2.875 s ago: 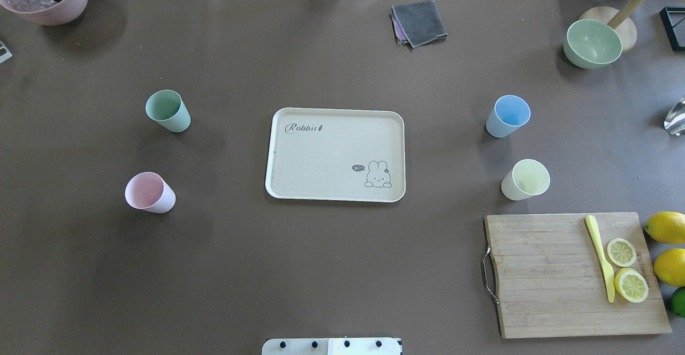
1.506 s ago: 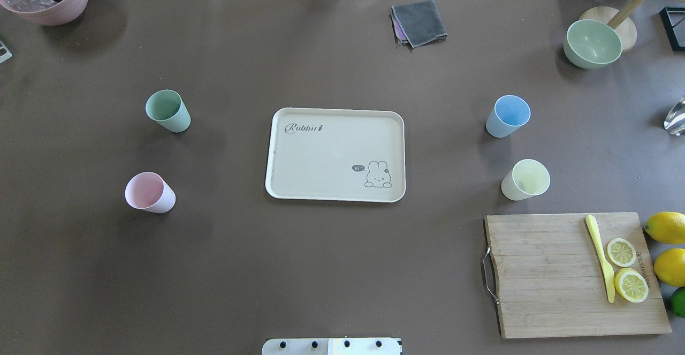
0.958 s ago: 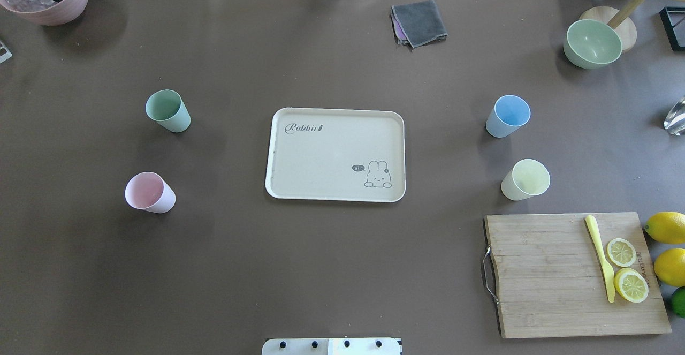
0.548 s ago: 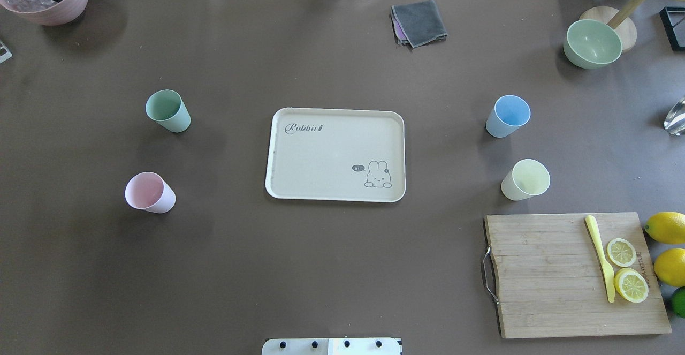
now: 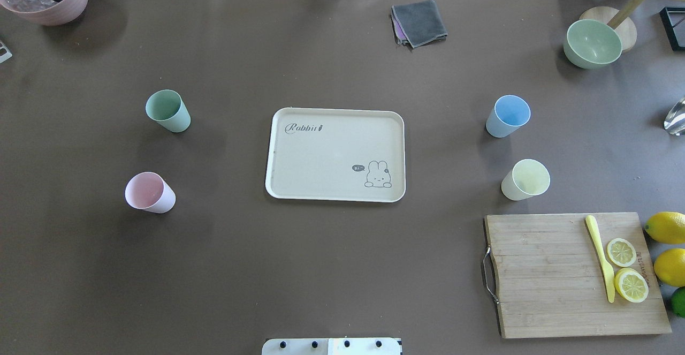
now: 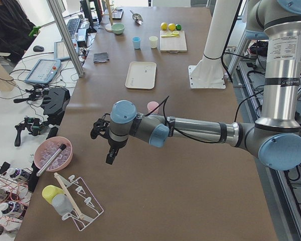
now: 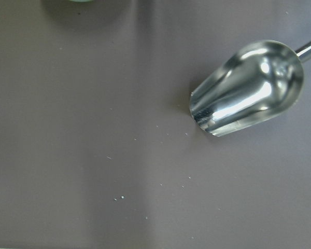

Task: Place all cups on tray

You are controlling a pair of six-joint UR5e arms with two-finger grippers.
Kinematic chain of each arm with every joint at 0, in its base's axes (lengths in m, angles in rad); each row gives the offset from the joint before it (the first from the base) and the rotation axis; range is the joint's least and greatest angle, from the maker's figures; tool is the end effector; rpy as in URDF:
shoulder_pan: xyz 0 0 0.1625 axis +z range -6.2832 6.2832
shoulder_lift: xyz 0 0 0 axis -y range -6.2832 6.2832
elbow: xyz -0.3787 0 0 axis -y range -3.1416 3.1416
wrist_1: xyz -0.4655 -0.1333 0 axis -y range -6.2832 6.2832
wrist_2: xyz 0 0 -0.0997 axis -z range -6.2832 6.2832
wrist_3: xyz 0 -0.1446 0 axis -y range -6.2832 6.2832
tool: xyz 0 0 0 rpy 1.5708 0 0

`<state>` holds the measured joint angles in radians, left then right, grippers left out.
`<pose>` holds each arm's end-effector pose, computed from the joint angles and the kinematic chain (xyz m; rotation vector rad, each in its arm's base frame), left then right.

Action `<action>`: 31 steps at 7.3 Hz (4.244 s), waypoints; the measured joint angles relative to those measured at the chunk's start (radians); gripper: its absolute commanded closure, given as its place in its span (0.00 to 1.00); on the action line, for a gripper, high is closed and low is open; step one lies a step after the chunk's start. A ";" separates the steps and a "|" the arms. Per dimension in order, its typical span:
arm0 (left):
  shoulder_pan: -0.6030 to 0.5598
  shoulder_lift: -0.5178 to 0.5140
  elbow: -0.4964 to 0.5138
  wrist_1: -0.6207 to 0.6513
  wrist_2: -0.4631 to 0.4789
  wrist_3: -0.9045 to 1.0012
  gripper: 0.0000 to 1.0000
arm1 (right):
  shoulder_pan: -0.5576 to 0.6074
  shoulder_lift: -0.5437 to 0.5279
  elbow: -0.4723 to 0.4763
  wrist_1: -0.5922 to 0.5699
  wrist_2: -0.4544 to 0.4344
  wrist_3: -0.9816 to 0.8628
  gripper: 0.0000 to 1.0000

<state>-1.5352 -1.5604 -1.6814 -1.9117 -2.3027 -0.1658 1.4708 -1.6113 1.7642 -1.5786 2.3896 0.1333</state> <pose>-0.0155 -0.5962 0.5493 0.3462 0.7576 0.0388 -0.0281 -0.5576 0.5533 0.0408 -0.8276 -0.0280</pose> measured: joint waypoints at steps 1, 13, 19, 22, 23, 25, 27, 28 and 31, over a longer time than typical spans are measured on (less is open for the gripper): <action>0.004 0.005 -0.016 -0.017 -0.004 -0.053 0.02 | -0.062 0.010 0.009 0.083 0.005 0.131 0.00; 0.308 0.015 -0.199 -0.034 0.001 -0.544 0.02 | -0.605 0.026 0.148 0.368 -0.217 0.747 0.00; 0.415 -0.001 -0.238 -0.033 0.019 -0.593 0.02 | -0.674 0.043 0.096 0.367 -0.246 0.747 1.00; 0.426 -0.025 -0.240 -0.032 0.019 -0.615 0.03 | -0.644 0.089 0.089 0.355 -0.206 0.748 1.00; 0.427 -0.032 -0.240 -0.032 0.018 -0.621 0.03 | -0.609 0.100 0.092 0.354 -0.155 0.748 1.00; 0.429 -0.037 -0.237 -0.032 0.019 -0.622 0.03 | -0.545 0.137 0.101 0.333 -0.069 0.749 1.00; 0.447 -0.037 -0.236 -0.033 0.035 -0.627 0.03 | -0.552 0.242 0.104 0.266 -0.056 0.826 1.00; 0.480 -0.041 -0.242 -0.033 0.067 -0.658 0.03 | -0.593 0.303 0.104 0.239 -0.084 0.897 1.00; 0.625 -0.061 -0.276 -0.034 0.141 -0.784 0.03 | -0.692 0.436 0.095 0.143 -0.180 0.985 1.00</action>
<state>-0.9101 -1.6216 -1.9575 -1.9459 -2.1614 -0.9500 0.7783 -1.1753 1.8594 -1.4355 2.2091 1.1179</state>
